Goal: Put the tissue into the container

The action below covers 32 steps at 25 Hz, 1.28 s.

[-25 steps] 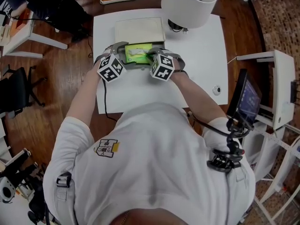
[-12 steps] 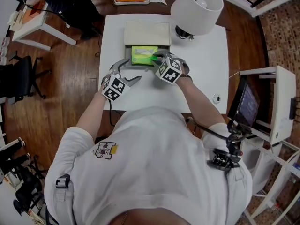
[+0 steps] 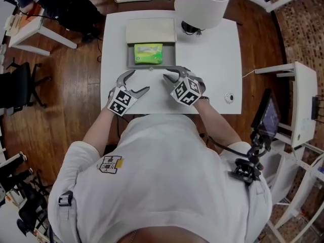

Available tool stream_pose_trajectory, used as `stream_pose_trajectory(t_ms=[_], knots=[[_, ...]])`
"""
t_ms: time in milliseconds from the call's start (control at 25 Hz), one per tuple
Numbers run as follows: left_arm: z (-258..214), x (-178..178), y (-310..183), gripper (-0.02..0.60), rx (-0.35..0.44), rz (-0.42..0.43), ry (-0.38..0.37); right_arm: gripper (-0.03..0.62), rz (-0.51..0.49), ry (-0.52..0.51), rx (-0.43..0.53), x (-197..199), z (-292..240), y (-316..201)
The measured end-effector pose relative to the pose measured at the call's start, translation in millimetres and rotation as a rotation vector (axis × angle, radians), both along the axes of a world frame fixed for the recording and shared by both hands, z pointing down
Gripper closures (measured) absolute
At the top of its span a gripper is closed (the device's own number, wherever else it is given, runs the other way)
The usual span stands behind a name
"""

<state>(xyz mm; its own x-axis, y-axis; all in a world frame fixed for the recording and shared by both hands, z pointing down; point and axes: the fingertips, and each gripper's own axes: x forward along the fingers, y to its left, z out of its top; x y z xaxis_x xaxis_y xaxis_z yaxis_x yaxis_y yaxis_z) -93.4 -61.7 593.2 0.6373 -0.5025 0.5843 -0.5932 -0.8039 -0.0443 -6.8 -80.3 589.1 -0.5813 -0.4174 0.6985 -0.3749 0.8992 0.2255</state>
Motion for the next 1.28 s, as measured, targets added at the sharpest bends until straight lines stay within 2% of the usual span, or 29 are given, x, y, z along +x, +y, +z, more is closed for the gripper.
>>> stream_pose_trajectory(t_ms=[320,520,680,760,800,840,880,1080,1280], knots=[[32,-9,51,0.206,-0.093,0.003,-0.035,0.510,0.045,-0.027,-0.089,23,24,62],[52,-12,74,0.253,-0.160,-0.018,-0.050,0.520,0.047,-0.021,-0.132,28,43,86],[69,-14,87,0.299,-0.182,-0.028,-0.044,0.523,0.046,-0.021,-0.152,27,51,97],[67,-17,88,0.367,-0.182,-0.040,-0.060,0.531,0.044,-0.021,-0.156,24,52,97],[64,-19,87,0.427,-0.180,-0.049,-0.080,0.536,0.042,-0.020,-0.155,23,53,97],[62,-20,86,0.527,-0.176,-0.057,-0.097,0.546,0.042,-0.017,-0.153,22,53,96],[61,-20,85,0.581,-0.172,-0.061,-0.108,0.555,0.042,-0.012,-0.149,22,53,95],[63,-16,87,0.581,-0.166,-0.041,-0.121,0.593,0.043,0.014,-0.141,26,55,93],[64,-14,85,0.581,-0.156,-0.040,-0.123,0.594,0.040,0.026,-0.152,26,60,93]])
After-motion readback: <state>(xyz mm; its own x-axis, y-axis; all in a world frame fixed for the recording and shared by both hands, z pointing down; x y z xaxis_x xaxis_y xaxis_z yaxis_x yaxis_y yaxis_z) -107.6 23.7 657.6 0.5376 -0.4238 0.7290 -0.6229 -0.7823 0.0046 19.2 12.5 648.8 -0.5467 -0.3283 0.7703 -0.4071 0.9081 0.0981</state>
